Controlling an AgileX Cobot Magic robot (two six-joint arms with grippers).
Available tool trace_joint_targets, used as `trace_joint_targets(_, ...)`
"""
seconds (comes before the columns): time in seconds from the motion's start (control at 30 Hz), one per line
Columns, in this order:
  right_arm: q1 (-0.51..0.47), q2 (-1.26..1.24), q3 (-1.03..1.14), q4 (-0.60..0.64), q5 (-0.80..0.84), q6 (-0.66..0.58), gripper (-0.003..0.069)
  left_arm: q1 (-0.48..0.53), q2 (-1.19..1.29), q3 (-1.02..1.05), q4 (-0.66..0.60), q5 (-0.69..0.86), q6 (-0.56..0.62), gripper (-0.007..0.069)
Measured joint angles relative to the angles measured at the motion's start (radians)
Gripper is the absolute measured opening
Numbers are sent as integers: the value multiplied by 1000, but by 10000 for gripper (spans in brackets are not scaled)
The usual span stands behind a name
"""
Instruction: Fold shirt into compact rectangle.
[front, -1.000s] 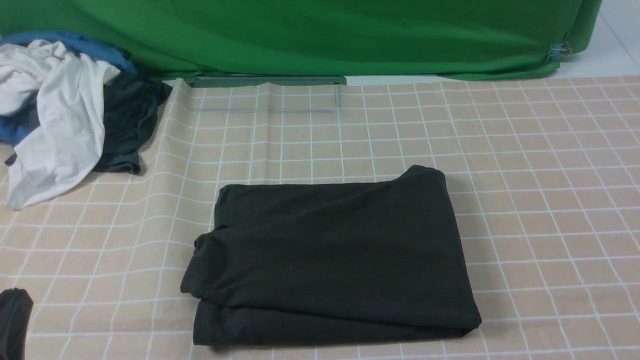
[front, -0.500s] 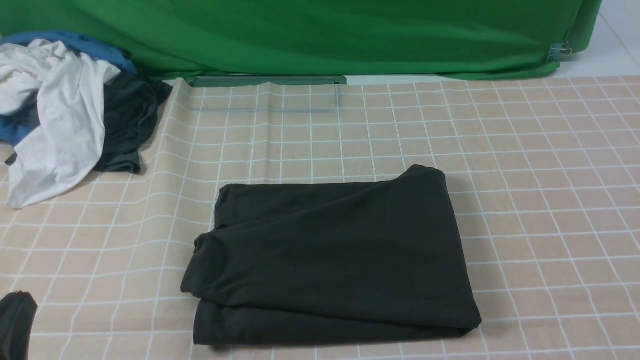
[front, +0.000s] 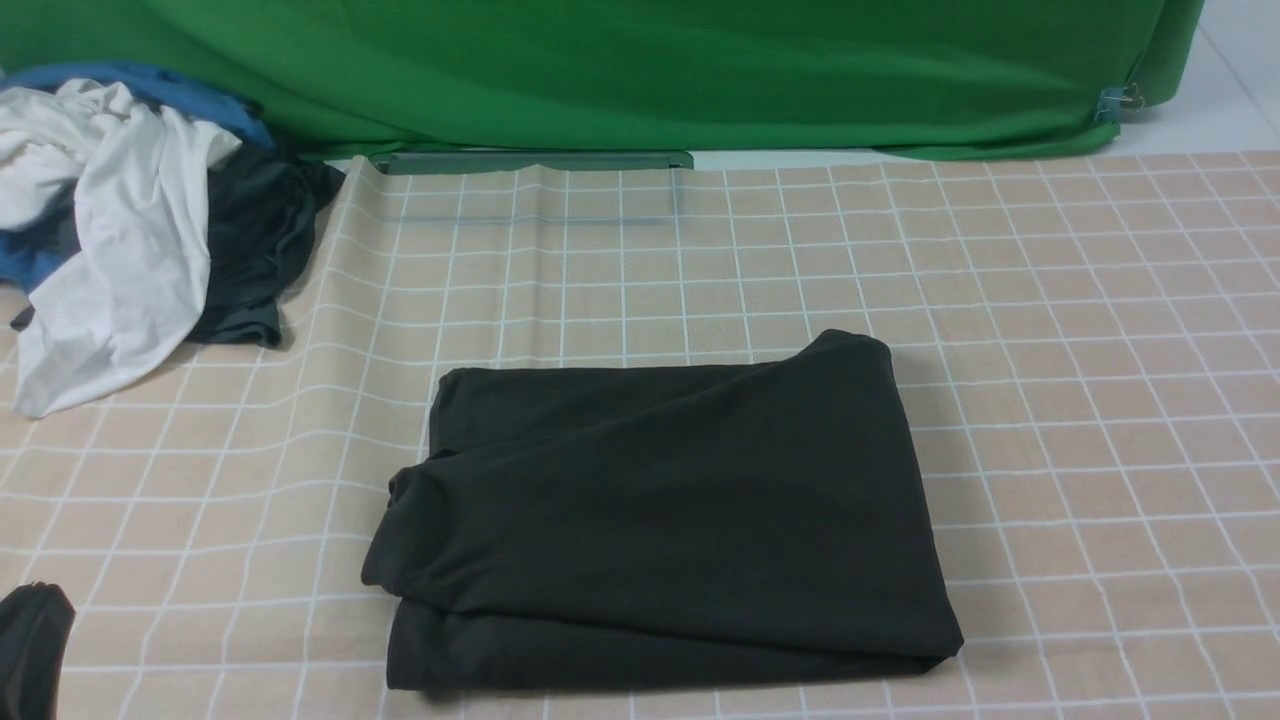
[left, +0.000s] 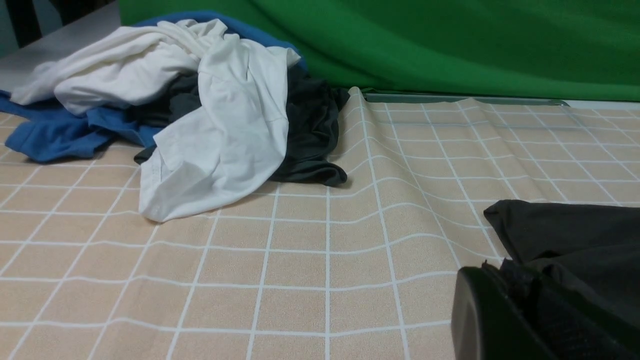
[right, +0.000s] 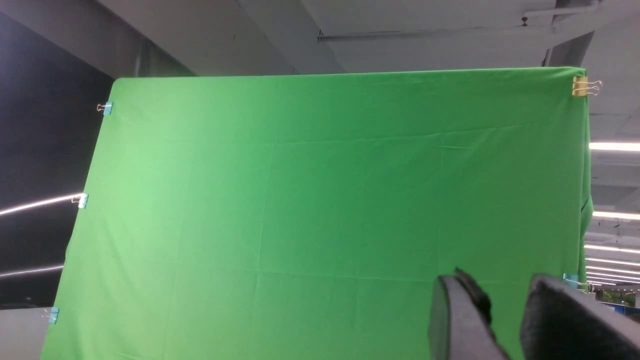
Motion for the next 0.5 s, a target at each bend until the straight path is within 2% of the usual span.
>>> trace_joint_targets(0.17,-45,0,6,0,167,-26,237,0,0,0,0,1,0,20)
trace_joint_targets(0.27,-159,1,71,0,291,-34,237,0,0,0,0,1,0,20)
trace_joint_targets(0.33,-240,2,166,0,313,-36,237,0,0,0,0,1,0,20)
trace_joint_targets(0.5,-336,4,399,0,266,-31,237,0,0,0,0,1,0,20)
